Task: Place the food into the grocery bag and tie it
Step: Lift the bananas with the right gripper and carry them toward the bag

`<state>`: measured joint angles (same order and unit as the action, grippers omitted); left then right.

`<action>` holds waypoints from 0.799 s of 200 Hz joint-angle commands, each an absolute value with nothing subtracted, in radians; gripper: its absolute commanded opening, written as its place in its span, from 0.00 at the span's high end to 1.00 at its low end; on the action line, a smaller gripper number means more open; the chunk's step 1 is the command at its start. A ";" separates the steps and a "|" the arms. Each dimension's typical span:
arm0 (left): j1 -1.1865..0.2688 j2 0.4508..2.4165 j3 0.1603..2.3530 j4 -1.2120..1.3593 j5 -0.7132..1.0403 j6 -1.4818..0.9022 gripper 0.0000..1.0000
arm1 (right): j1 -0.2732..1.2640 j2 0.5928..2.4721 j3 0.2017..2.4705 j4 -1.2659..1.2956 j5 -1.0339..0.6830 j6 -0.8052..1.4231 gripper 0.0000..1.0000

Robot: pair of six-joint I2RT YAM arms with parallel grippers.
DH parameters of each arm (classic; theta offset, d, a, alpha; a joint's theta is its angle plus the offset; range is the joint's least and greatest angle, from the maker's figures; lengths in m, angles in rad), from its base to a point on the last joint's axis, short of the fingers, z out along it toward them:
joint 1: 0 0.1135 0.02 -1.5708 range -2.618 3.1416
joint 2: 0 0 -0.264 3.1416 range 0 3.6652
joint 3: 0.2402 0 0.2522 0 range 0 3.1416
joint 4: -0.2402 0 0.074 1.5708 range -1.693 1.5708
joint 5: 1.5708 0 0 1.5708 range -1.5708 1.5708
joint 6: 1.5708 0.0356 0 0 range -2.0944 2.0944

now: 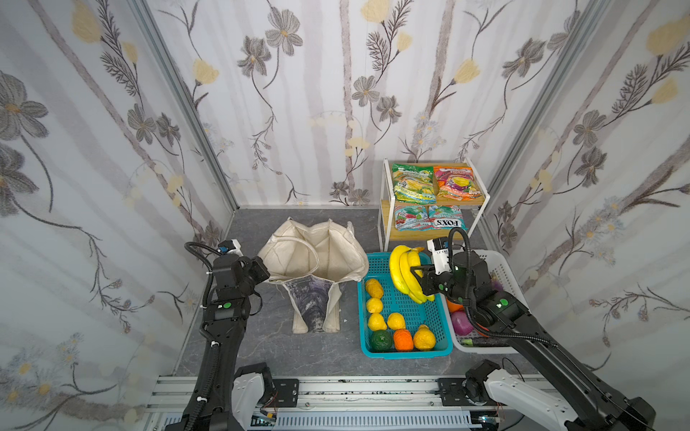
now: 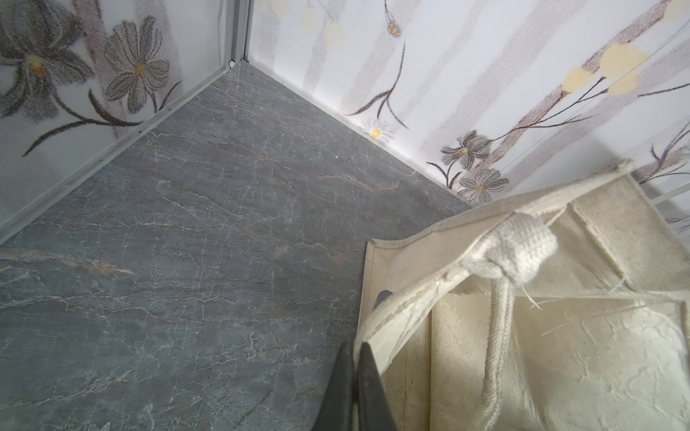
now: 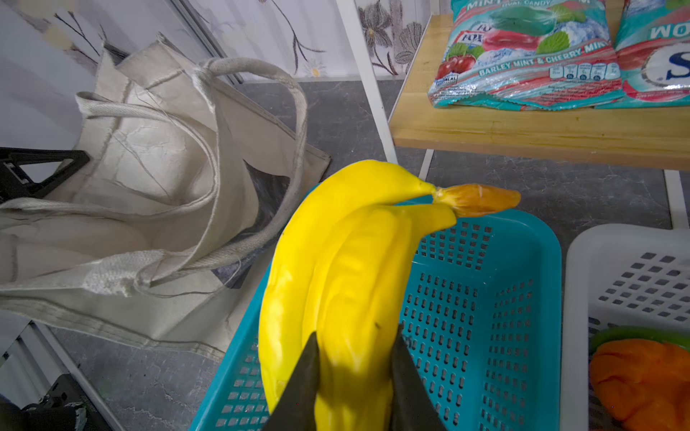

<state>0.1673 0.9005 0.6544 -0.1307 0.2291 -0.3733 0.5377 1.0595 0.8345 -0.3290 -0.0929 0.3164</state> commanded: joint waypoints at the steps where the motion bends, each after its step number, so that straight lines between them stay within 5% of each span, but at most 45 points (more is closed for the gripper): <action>1: 0.170 0.899 0.653 -0.114 0.235 -0.379 1.00 | 0.540 1.044 0.853 -0.264 -0.125 0.298 0.84; 160: 0.170 0.908 0.660 -0.111 0.252 -0.385 1.00 | 0.731 1.169 1.049 -0.076 -0.113 0.257 0.84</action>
